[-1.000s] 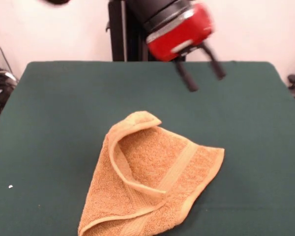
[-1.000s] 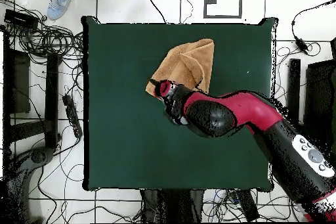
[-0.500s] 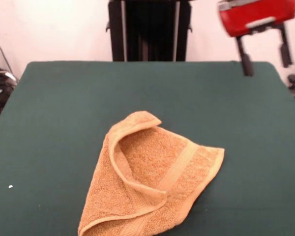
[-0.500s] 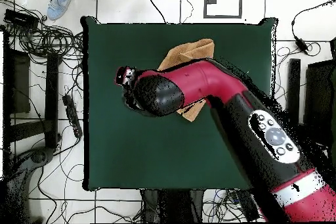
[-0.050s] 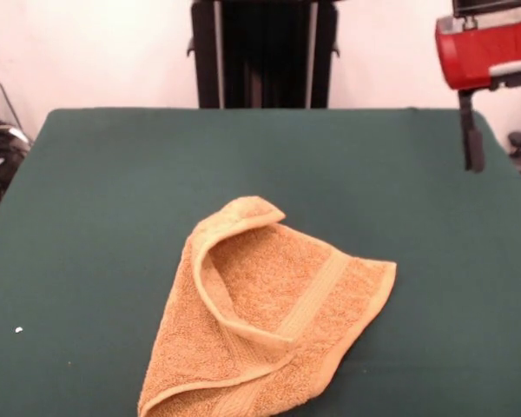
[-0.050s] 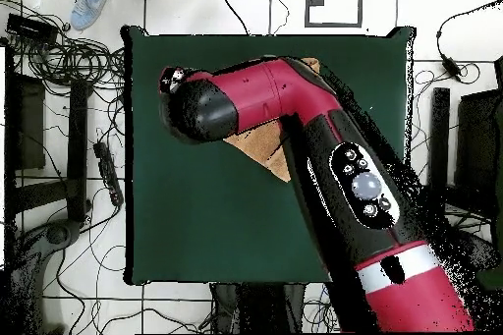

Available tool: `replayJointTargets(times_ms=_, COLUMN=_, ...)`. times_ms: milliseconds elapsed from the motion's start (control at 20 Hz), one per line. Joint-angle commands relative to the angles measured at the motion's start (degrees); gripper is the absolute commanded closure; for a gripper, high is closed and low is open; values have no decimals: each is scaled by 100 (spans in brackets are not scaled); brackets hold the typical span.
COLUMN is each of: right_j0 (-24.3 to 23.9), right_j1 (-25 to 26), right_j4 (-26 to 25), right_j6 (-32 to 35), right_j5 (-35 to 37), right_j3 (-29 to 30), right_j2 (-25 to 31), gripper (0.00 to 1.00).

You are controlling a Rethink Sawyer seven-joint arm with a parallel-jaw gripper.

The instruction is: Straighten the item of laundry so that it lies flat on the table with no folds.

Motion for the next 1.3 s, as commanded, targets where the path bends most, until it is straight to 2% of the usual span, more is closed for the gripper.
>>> replayJointTargets(times_ms=50, right_j0=396, right_j1=401, right_j4=49, right_j6=983, right_j5=1216, right_j3=-1113, right_j2=-1192, gripper=0)
replayJointTargets(times_ms=300, right_j0=567, right_j1=226, right_j4=267, right_j6=863, right_j5=1787, right_j3=-1483, right_j2=-1346, gripper=0)
replayJointTargets(times_ms=700, right_j0=620, right_j1=-564, right_j4=840, right_j6=448, right_j5=3119, right_j3=-1631, right_j2=-1347, gripper=0)
replayJointTargets(times_ms=1000, right_j0=631, right_j1=-787, right_j4=1039, right_j6=304, right_j5=3224, right_j3=-1533, right_j2=-1414, gripper=0)
replayJointTargets(times_ms=1300, right_j0=620, right_j1=-595, right_j4=1166, right_j6=139, right_j5=3262, right_j3=-1711, right_j2=-1368, gripper=0)
